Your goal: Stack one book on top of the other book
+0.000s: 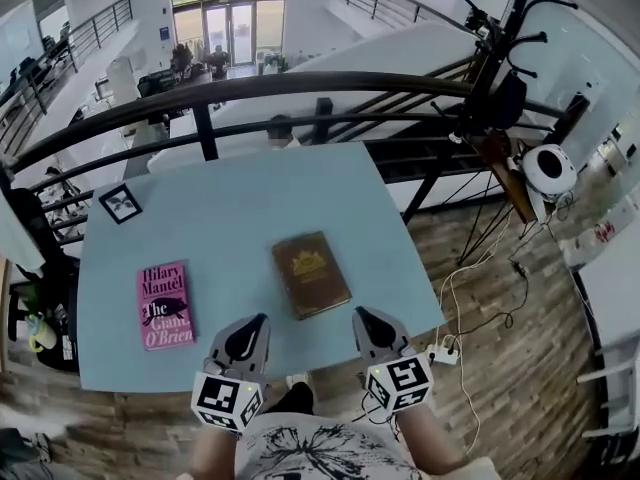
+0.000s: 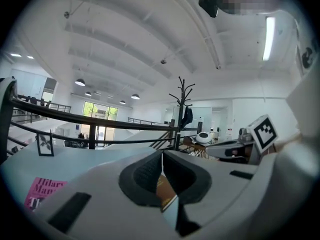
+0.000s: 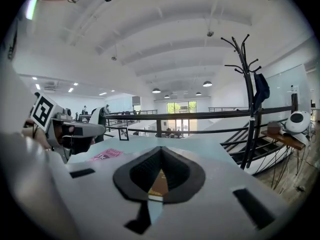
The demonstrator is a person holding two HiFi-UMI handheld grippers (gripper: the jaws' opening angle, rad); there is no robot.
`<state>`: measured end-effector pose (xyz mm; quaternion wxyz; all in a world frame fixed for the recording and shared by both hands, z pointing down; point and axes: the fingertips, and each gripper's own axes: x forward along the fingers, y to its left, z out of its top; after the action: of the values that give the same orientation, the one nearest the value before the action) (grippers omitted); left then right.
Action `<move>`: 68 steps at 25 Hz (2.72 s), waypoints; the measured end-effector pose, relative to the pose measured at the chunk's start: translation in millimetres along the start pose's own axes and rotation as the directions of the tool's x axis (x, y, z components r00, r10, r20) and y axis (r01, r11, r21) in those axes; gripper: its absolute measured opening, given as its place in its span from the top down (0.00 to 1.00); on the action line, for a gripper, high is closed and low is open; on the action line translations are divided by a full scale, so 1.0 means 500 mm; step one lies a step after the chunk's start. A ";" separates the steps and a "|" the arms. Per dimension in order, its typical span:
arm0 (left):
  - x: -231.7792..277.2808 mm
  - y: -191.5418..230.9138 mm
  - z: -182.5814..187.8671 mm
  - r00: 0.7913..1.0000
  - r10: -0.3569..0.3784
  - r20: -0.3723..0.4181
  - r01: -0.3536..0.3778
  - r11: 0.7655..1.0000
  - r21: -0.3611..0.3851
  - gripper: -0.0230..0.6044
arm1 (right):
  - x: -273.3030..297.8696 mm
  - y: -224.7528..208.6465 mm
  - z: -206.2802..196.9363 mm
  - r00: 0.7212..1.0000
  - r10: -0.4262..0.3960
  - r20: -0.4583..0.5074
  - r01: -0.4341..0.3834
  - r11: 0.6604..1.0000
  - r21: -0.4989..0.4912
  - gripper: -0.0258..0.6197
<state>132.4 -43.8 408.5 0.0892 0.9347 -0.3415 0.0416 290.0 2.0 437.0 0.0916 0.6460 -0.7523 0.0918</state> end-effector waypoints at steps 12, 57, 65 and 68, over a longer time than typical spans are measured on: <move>0.177 0.114 -0.002 0.998 0.065 -0.016 -0.065 0.998 -0.015 0.95 | 0.252 -0.097 -0.022 0.987 0.103 -0.121 -0.104 0.995 -0.004 0.97; 0.368 0.119 -0.443 0.760 0.108 -0.641 -0.423 0.831 -0.362 0.68 | 0.473 -0.168 -0.408 0.628 0.517 -0.581 -0.304 0.851 0.429 0.58; 0.397 0.122 -0.513 0.724 0.010 -0.690 -0.471 0.738 -0.484 0.52 | 0.476 -0.168 -0.408 0.639 0.535 -0.553 -0.312 0.837 0.449 0.57; 0.405 0.112 -0.528 0.752 -0.074 -0.655 -0.445 0.676 -0.587 0.52 | 0.476 -0.168 -0.409 0.648 0.532 -0.545 -0.300 0.836 0.459 0.57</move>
<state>246.3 -162.1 703.1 0.5481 0.7107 -0.3788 0.2259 341.8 -185.4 697.4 0.2154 0.3846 -0.7746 0.4536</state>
